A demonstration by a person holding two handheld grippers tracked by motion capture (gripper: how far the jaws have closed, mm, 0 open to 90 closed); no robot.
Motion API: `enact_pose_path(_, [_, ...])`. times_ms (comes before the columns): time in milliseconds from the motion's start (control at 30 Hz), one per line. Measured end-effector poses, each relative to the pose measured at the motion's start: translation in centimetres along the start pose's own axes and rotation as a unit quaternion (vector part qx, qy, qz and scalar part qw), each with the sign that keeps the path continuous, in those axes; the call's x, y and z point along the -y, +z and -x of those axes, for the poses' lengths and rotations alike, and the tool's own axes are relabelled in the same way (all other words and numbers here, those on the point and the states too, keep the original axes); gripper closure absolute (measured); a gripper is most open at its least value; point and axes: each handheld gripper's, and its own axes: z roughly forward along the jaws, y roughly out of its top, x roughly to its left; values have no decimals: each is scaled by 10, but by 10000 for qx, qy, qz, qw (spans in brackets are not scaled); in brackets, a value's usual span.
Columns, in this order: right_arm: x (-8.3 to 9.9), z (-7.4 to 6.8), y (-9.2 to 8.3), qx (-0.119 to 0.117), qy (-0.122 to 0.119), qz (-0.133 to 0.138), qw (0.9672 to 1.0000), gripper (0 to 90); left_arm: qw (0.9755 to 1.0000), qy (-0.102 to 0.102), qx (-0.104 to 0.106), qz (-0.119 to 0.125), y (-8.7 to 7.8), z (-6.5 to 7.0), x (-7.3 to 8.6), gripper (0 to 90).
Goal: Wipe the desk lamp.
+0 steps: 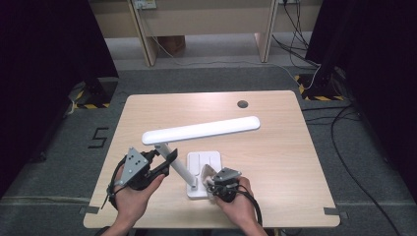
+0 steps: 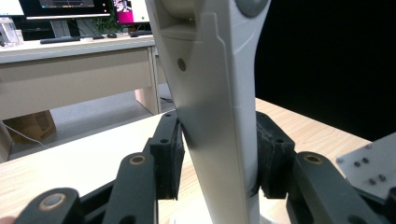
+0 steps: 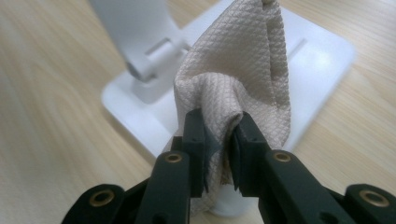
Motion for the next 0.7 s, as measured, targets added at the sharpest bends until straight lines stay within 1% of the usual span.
enact_pose_path(67, [3, 7, -4, 92, 92, -17, 9999, 778, 10000, 2, -1, 0, 0, 0, 0, 577])
enact_pose_path(100, [3, 7, -4, 92, 92, -17, 9999, 778, 10000, 2, -1, 0, 0, 0, 0, 577])
enact_pose_path(133, [6, 13, -8, 192, 139, -26, 9997, 777, 10000, 2, -3, 3, 0, 0, 0, 577])
enact_pose_path(167, [7, 16, -10, 250, 186, -25, 9995, 777, 10000, 2, -11, 8, 0, 0, 0, 576])
enact_pose_path(233, [7, 19, -11, 288, 202, -17, 9994, 776, 10000, 4, -13, 9, 0, 1, 0, 576])
enact_pose_path(267, [7, 21, -12, 300, 238, 28, 9993, 776, 10000, 7, -17, 9, 0, 1, 0, 576])
enact_pose_path(300, [2, 22, -12, 267, 271, 171, 9991, 775, 10000, 8, -20, 8, 0, 1, 0, 575])
enact_pose_path(333, [-2, 21, -11, 210, 283, 251, 9991, 775, 10000, 11, -19, 7, 0, 1, 0, 575])
enact_pose_path(367, [-2, 21, -11, 210, 283, 251, 9991, 775, 10000, 11, -19, 7, 0, 1, 0, 574])
enact_pose_path(400, [-6, 20, -9, 147, 281, 359, 9989, 774, 10000, 10, -17, 3, 0, 1, 0, 574])
enact_pose_path(433, [-15, 14, -2, 46, 231, 497, 9985, 774, 10000, 2, -10, 1, 1, 1, 0, 574])
enact_pose_path(467, [-15, 14, -2, 46, 231, 497, 9985, 774, 10000, 2, -10, 1, 1, 1, 0, 573])
enact_pose_path(500, [-20, 11, 3, -17, 161, 557, 9983, 774, 10000, 1, -8, -3, 1, 1, 0, 573])
enact_pose_path(533, [-27, 5, 15, -175, 97, 601, 9980, 773, 10000, -3, -2, -9, 1, 1, 0, 573])
enact_pose_path(567, [-30, 2, 20, -208, 22, 580, 9981, 773, 10000, -6, 4, -12, 0, 0, 0, 572])
enact_pose_path(633, [-32, -2, 29, -269, -49, 503, 9984, 773, 10000, -6, 7, -14, 0, 0, 0, 572])
enact_pose_path(700, [-31, -2, 32, -205, -99, 434, 9988, 773, 10000, -9, 17, -10, 0, 0, 0, 572])
